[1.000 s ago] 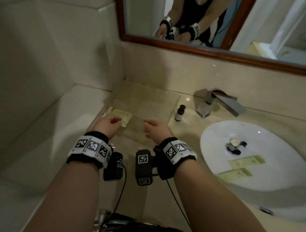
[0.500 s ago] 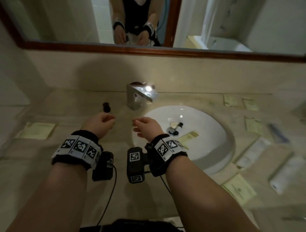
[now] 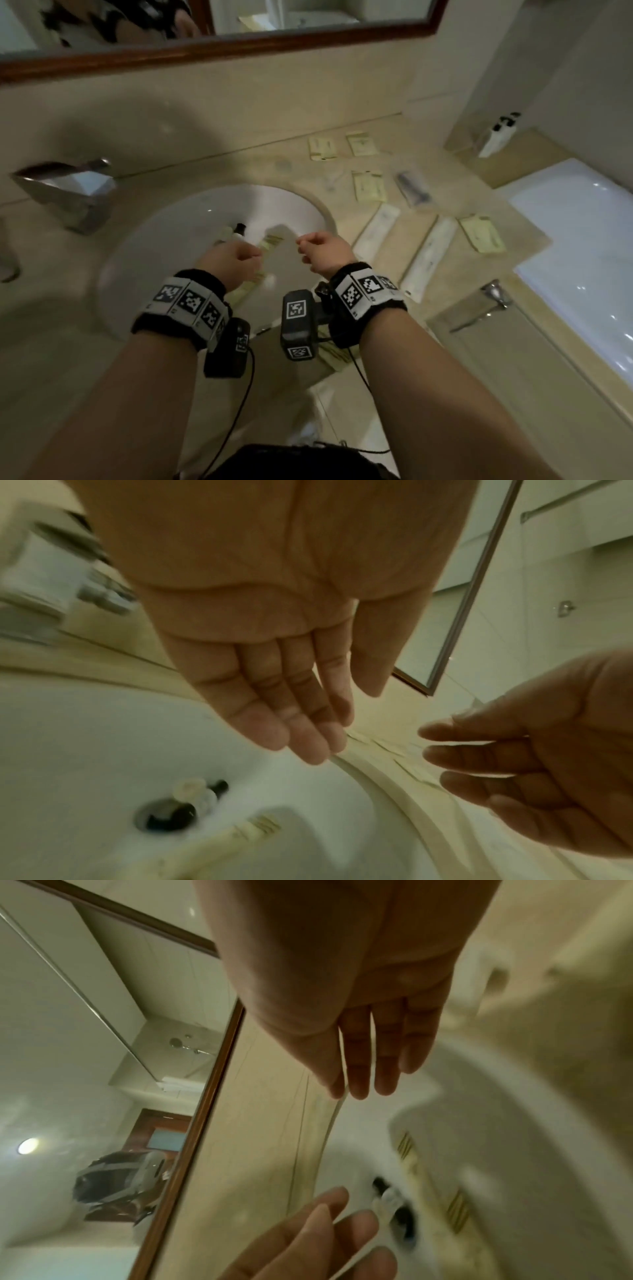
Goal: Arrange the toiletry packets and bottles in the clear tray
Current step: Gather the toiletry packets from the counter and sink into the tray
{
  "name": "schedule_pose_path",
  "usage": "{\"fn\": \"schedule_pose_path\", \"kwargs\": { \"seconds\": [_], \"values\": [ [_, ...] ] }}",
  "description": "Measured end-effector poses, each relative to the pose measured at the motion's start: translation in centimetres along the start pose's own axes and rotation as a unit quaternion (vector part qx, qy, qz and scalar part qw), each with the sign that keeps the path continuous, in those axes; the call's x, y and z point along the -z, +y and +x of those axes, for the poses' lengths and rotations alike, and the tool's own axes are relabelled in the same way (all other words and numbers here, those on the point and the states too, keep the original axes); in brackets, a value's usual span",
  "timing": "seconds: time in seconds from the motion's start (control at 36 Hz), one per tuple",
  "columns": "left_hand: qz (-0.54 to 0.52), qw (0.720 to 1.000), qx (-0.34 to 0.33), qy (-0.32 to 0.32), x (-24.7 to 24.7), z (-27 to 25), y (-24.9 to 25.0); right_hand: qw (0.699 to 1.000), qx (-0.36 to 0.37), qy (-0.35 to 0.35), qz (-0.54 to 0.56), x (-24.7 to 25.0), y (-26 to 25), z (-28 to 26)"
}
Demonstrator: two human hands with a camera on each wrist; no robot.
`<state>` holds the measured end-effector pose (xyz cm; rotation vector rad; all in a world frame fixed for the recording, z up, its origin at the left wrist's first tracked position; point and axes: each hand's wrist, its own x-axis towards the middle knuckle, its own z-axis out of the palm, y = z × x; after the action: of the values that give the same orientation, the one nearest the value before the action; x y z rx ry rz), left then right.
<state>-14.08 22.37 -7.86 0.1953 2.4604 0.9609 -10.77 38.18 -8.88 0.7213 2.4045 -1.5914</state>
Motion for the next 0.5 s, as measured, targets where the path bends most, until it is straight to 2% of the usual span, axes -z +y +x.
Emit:
{"fn": "schedule_pose_path", "kwargs": {
  "seconds": [0.08,0.19,0.28,0.42,0.5],
  "values": [
    [0.023,0.999,-0.012,-0.043,-3.4,0.4,2.1,0.997,-0.020,0.004,-0.074,3.8,2.4,-1.3],
    [0.015,0.995,-0.012,-0.095,-6.4,1.2,3.4,0.980,-0.052,-0.040,-0.186,6.9,4.8,-3.0],
    [0.030,0.994,-0.019,-0.103,-7.5,1.7,3.8,0.956,-0.077,-0.092,-0.267,7.3,6.5,-3.8],
    [0.078,0.991,-0.030,-0.104,-8.2,1.4,4.4,0.926,-0.040,-0.082,-0.366,6.3,7.6,-3.7],
    [0.074,0.992,-0.025,-0.096,-8.3,1.4,4.2,0.906,-0.055,-0.121,-0.401,6.2,6.9,-3.0]
  ]
}}
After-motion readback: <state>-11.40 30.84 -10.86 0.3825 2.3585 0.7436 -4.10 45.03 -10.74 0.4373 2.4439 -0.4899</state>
